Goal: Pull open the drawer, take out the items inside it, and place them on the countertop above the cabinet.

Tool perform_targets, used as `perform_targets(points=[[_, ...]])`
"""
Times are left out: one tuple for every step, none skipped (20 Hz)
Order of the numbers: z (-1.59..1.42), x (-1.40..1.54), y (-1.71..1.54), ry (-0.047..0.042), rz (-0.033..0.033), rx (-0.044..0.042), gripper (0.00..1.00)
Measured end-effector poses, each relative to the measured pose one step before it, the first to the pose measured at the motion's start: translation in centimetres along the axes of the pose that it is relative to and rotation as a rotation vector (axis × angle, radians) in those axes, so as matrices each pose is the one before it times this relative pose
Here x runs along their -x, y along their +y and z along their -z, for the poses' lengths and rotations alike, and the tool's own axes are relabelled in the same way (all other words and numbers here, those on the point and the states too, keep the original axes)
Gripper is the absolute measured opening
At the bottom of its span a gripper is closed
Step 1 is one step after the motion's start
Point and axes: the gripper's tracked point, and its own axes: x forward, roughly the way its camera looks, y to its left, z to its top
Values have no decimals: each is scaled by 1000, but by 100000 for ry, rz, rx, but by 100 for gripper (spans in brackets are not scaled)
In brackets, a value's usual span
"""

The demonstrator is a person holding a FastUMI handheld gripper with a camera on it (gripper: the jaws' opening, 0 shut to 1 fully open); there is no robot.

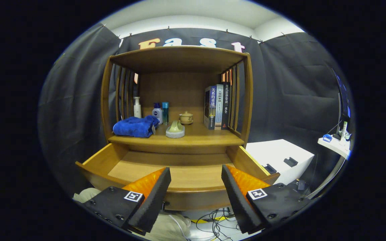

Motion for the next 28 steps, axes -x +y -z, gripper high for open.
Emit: perform_targets(points=[[673, -86, -34, 718, -272, -190, 98], [657, -86, -13, 658, -344, -557, 98], [481, 47, -28, 641, -460, -821, 98], [699, -71, -16, 1005, -231, -784, 98], [686, -2, -105, 830, -235, -577, 98], [618, -110, -105, 858, -117, -226, 98], [635, -165, -94, 1164, 55, 88, 98], [605, -246, -156, 1200, 100, 162, 98], [513, -500, 72, 1216, -27, 56, 98], [361, -486, 197, 875, -62, 58, 98], [153, -588, 243, 565, -372, -184, 98], [177, -438, 284, 896, -646, -223, 98], [-14, 25, 600, 34, -2048, -335, 98], [-154, 250, -58, -1209, -83, 430, 97], [75, -392, -110, 459, -15, 140, 97], [-194, -129, 43, -230, 22, -1050, 97], [-443, -136, 134, -540, -245, -1172, 97], [-452, -303, 163, -301, -389, -1026, 97], [-285, -389, 28, -2, 170, -1, 97], [-77, -457, -311, 572, 1329, 1776, 97], [-279, -194, -44, -622, -302, 607, 97], [-96, -265, 72, 279, -82, 210, 97], [75, -327, 161, 789, -214, -212, 97], [-435, -267, -47, -340, 153, -519, 98], [-71, -439, -53, 562, -258, -592, 96], [-125, -421, 81, 29, 136, -775, 96], [-254, -384, -210, -37, 418, -184, 96], [-175, -526, 67, 367, 140, -109, 97]])
